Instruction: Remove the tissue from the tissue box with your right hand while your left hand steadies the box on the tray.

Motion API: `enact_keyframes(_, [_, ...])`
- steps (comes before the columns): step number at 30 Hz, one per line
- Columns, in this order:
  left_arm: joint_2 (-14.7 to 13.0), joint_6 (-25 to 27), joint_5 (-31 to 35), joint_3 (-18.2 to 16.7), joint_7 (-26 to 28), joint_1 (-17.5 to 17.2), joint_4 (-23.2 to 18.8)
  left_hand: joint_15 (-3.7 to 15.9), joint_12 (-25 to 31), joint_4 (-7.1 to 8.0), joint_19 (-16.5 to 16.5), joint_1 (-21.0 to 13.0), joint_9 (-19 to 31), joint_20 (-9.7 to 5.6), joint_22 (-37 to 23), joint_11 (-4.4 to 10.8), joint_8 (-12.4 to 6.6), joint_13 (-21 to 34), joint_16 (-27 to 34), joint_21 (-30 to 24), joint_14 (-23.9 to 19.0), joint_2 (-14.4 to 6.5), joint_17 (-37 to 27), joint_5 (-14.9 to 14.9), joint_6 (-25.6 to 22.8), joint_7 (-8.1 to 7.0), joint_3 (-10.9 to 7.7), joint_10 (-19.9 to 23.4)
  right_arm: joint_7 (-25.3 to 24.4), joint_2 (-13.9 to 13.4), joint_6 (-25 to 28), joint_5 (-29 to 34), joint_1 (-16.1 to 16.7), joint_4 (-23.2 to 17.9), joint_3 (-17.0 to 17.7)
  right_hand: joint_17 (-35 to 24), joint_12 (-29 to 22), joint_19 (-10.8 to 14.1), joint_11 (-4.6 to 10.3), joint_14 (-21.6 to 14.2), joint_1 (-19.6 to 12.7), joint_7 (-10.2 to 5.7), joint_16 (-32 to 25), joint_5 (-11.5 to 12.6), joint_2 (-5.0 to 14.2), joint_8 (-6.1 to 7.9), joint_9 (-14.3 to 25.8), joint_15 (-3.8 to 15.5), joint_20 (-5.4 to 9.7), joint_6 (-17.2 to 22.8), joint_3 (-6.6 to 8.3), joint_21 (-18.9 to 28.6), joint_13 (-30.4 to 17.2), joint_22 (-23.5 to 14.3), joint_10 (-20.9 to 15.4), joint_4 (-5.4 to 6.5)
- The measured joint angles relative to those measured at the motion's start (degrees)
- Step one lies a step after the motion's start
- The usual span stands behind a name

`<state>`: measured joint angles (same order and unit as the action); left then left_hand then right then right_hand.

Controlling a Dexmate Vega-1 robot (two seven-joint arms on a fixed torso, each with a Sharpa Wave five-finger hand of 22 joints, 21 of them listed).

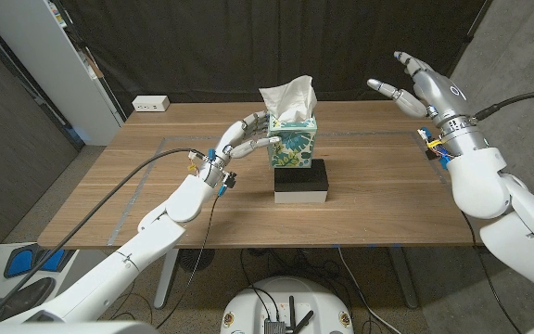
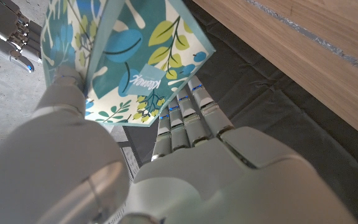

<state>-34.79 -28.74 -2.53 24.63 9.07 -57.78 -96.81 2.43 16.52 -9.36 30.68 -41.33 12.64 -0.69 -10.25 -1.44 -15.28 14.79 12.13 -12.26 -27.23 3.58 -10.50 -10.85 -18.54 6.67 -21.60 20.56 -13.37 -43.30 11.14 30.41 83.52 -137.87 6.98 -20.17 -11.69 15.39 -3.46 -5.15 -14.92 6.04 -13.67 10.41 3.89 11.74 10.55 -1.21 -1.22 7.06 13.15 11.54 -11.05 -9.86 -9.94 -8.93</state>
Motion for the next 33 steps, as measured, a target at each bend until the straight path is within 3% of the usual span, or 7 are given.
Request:
enact_keyframes(18, [0.21,-0.33,0.10,0.24,0.06,0.51,0.42,-0.17,0.01,-0.05,0.16,-0.09,0.04,-0.15,-0.03,-0.01,0.22,-0.01,-0.01,0.08,0.00,0.09,-0.05,-0.41,0.00,0.00,0.10,0.01,4.33,-0.96,-3.24,-1.95,-2.03,-0.35,0.62,-0.01,0.00,0.00,0.01,0.00,-1.19,-0.41,0.00,0.00,0.41,0.00,0.26,-0.01,0.00,0.41,0.61,0.00,0.00,-0.01,0.01,-0.47])
enact_keyframes(21, [0.22,-0.33,0.12,0.26,0.05,0.55,0.43,-0.18,0.01,-0.05,0.16,-0.09,0.04,-0.15,-0.03,-0.10,0.23,-0.01,-0.03,0.08,0.00,0.09,-0.04,-0.41,0.00,0.01,0.11,0.09,4.96,-1.29,-3.89,-2.21,-2.59,-0.34,0.32,-0.01,0.00,0.00,0.32,0.00,-1.86,-0.41,0.00,0.00,-0.26,0.00,0.26,-0.01,-0.01,0.41,0.85,0.00,0.00,-0.01,0.32,-0.71])
enact_keyframes(33, [0.17,-0.25,0.30,0.44,-0.15,0.67,0.12,-0.19,-0.04,-0.12,0.12,-0.76,-0.02,-0.12,0.00,-0.10,0.37,-0.01,-0.21,0.21,0.00,-0.32,0.00,-0.40,-0.23,-0.21,0.33,0.09,7.52,-2.95,-5.72,-2.52,-5.30,-0.12,-1.08,-0.01,0.00,0.00,0.31,0.00,-2.54,-0.41,0.00,0.23,0.42,0.00,0.25,-0.01,-0.01,0.41,1.25,0.00,0.00,-0.01,0.32,-0.63])
